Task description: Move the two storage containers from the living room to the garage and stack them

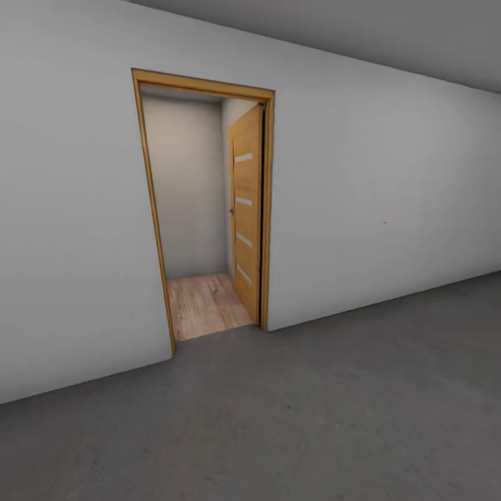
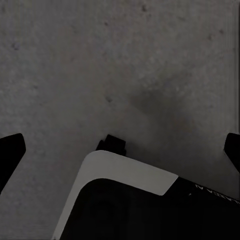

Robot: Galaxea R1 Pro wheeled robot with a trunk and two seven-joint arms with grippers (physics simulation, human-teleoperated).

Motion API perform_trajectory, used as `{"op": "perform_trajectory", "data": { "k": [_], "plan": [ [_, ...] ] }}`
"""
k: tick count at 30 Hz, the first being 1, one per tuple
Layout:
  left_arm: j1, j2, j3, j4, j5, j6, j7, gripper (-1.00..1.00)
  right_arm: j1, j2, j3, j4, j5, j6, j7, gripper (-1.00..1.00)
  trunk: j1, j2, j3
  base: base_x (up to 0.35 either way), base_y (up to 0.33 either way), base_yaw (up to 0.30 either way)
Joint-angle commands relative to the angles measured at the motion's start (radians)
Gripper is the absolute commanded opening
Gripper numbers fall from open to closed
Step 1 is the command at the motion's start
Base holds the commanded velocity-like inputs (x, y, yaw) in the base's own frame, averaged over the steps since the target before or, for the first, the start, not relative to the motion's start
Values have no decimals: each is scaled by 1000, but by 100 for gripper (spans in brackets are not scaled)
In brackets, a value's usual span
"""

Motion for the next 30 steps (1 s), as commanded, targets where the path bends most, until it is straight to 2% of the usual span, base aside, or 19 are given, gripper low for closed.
{"op": "perform_trajectory", "data": {
  "k": [1,14,30],
  "plan": [
    [-1,0,8,1,0,-3,1,100,-1,1,8,3,-9,-6,-1,100,1,-1,-1,320,0,0],
    [-1,0,8,0,1,-5,1,100,-1,2,11,2,-9,-4,-13,100,1,-1,-1,320,0,0],
    [-1,0,6,0,-1,-7,2,100,-1,-1,9,1,-4,-18,18,100,1,-1,-1,320,0,0]
  ]
}}
